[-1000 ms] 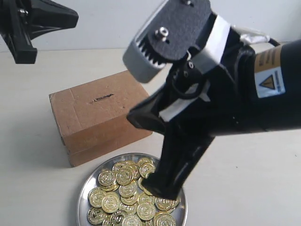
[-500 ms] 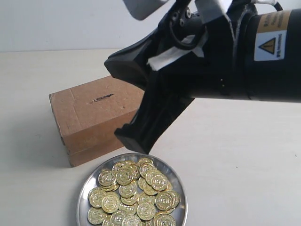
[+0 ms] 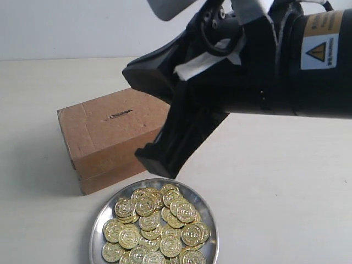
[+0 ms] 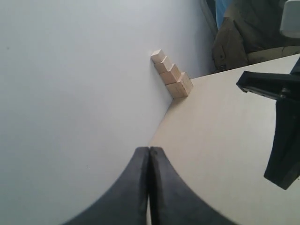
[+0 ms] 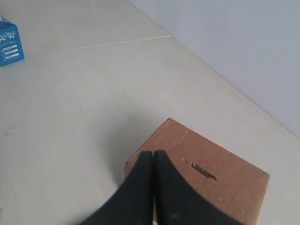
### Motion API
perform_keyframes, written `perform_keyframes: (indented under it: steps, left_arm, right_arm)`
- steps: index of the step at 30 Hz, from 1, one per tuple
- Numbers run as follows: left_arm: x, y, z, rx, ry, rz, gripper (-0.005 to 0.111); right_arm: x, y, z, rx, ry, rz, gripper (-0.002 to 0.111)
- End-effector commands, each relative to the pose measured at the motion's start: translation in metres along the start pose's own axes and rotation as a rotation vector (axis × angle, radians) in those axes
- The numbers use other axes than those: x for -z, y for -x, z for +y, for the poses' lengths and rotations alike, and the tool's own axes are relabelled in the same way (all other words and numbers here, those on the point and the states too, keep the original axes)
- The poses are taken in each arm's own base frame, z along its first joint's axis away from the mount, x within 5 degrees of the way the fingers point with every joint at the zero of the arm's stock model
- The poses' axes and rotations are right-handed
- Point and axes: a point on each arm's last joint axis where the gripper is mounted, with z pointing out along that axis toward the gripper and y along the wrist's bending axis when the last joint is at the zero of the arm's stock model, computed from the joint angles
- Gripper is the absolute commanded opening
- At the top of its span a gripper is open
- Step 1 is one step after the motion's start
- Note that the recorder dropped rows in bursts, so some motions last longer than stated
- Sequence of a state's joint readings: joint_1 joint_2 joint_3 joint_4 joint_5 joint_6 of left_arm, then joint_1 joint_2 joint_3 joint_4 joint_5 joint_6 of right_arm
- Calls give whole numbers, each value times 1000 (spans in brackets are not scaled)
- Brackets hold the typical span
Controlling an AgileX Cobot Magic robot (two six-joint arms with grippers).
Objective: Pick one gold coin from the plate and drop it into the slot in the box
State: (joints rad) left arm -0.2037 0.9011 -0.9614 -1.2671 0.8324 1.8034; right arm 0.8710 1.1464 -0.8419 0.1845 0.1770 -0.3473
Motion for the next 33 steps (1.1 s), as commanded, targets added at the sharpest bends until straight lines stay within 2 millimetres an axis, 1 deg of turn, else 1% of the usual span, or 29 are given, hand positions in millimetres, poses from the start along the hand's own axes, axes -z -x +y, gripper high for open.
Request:
perform_keyframes:
  steps: [1,3,6,11,14,18,20,21,22,24,25,26,27,31,33]
  left_arm:
    - [17,17,-9,-49,30,-44,0]
    - [28,26,-15,-81,50,-70,0]
    - [43,34,-27,-115,77,-98,0]
    - [68,38,-44,-173,190,-83,0]
    - [81,36,-55,-206,283,-50,0]
    - [91,32,-71,-247,399,0,0]
    - [94,31,-79,-267,436,12,0]
    - [96,31,-83,-275,446,13,0]
    - [97,30,-86,-282,453,16,0]
    - [98,30,-91,-291,457,12,0]
    - [99,31,-92,-296,459,9,0]
    - [99,32,-93,-301,461,7,0]
    - [99,32,-94,-303,462,6,0]
    - [100,32,-94,-305,463,4,0]
    - [102,34,-99,-321,468,-3,0]
  right_arm:
    - [16,7,-6,3,-32,-61,0]
    - [27,10,-13,-5,-66,-90,0]
    - [48,15,-28,-24,-146,-141,0]
    - [95,21,-53,-51,-326,-246,0]
    - [125,23,-60,-56,-432,-309,0]
    - [168,24,-61,-49,-585,-396,0]
    - [193,24,-55,-35,-666,-455,0]
    - [202,23,-52,-28,-697,-476,0]
    - [216,23,-46,-16,-743,-510,0]
    - [233,22,-36,3,-803,-553,0]
    - [245,21,-27,19,-845,-586,0]
    - [259,19,-15,43,-895,-630,0]
    - [269,18,-5,62,-929,-662,0]
    - [294,11,28,124,-1016,-761,0]
    - [303,7,44,155,-1048,-806,0]
